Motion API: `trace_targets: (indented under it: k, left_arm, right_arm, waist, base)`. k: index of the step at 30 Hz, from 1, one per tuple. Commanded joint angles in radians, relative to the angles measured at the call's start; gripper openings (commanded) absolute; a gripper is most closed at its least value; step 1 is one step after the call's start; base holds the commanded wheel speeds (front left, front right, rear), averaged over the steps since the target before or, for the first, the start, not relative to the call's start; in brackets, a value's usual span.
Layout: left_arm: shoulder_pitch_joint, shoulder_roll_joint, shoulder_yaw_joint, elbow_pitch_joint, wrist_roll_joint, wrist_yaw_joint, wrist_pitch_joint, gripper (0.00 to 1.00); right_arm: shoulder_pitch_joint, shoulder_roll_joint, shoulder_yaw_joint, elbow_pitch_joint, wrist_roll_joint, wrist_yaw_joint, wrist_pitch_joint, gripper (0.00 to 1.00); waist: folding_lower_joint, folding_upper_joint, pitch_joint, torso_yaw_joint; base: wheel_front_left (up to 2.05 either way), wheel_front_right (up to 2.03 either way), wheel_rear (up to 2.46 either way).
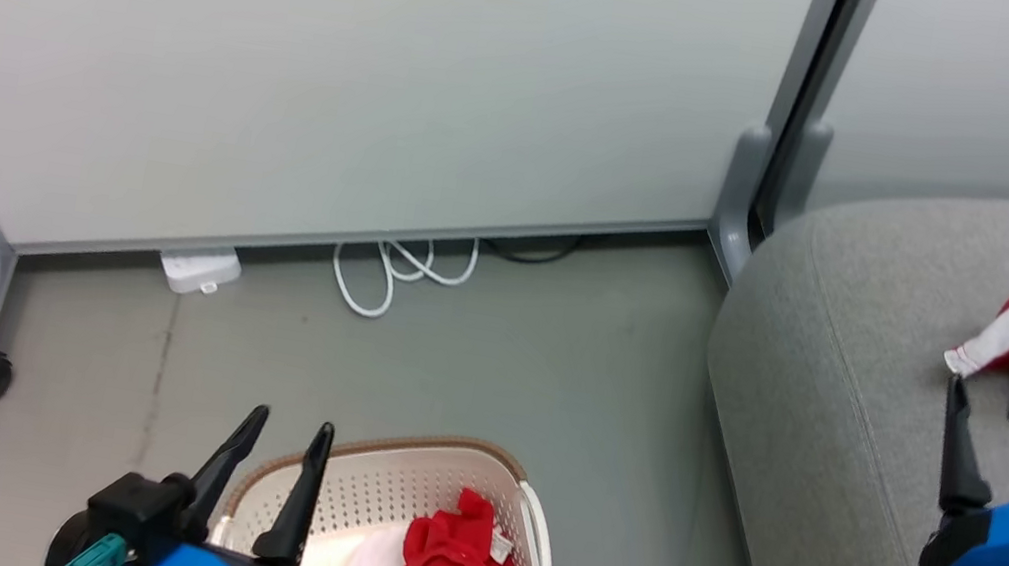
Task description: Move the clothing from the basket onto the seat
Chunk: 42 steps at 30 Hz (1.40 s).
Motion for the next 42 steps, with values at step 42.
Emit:
trace_targets:
  k: [42]
  left_arm:
    - [0.055,-0.032,0.169,0.011,0.067,-0.002,-0.003,1.0]
  right_arm:
    - [0.339,0.203,0.0,-0.548,-0.047,0.0,0.204,1.0]
  waist:
    - [0.0003,-0.0001,0.014,0.075]
  base:
    - [0.0,0.0,0.0]
